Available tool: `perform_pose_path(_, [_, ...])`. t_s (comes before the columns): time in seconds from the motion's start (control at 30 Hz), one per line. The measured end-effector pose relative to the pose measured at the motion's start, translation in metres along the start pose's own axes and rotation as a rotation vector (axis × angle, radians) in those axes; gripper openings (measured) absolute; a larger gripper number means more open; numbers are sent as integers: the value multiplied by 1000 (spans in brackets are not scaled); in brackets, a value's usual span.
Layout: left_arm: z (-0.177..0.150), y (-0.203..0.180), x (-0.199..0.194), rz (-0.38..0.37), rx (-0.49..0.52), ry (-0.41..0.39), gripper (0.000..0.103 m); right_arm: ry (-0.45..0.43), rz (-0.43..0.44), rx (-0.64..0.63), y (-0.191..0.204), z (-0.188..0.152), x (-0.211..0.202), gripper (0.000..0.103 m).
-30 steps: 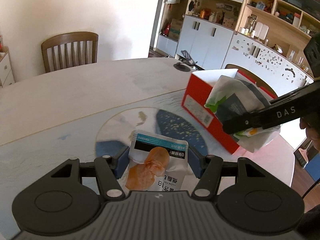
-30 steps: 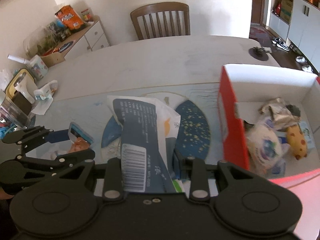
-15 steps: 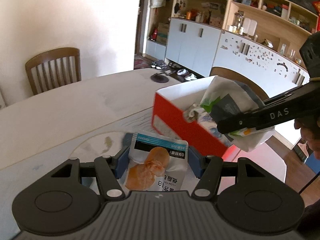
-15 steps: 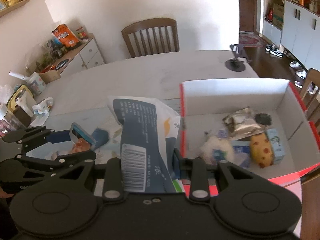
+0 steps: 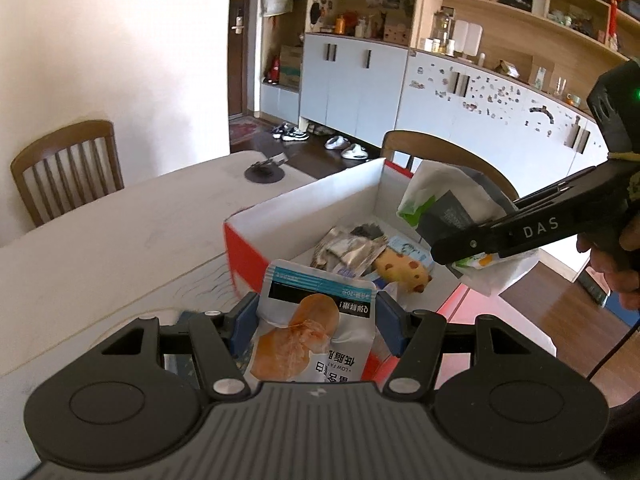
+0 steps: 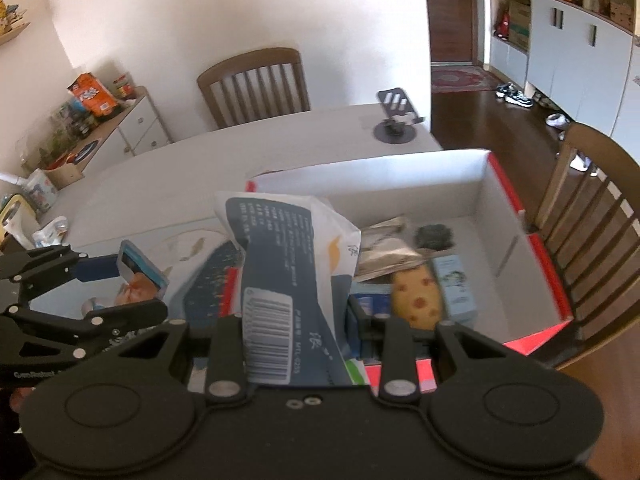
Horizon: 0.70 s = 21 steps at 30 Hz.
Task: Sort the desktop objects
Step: 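Carry the blue-and-white bag and orange-print packet over the red box with both tools, then lower both items into the box and open the right tool while the left tool releases its packet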
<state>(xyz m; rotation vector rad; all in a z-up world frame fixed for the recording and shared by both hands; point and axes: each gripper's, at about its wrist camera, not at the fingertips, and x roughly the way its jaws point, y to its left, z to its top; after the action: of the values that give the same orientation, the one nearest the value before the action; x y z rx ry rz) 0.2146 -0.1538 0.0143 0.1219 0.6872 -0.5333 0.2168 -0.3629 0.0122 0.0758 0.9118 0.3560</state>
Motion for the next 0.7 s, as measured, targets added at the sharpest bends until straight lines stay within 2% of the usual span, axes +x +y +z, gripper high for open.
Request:
perform_pose_path(0.33, [39,-21,30,-10,59,-12,61,-23,-52,0,-41,9,1,32])
perform_pose_path(0.7, [75,-24,96,-36,6,67,61,-4,-103,-19,-75,25,23,32])
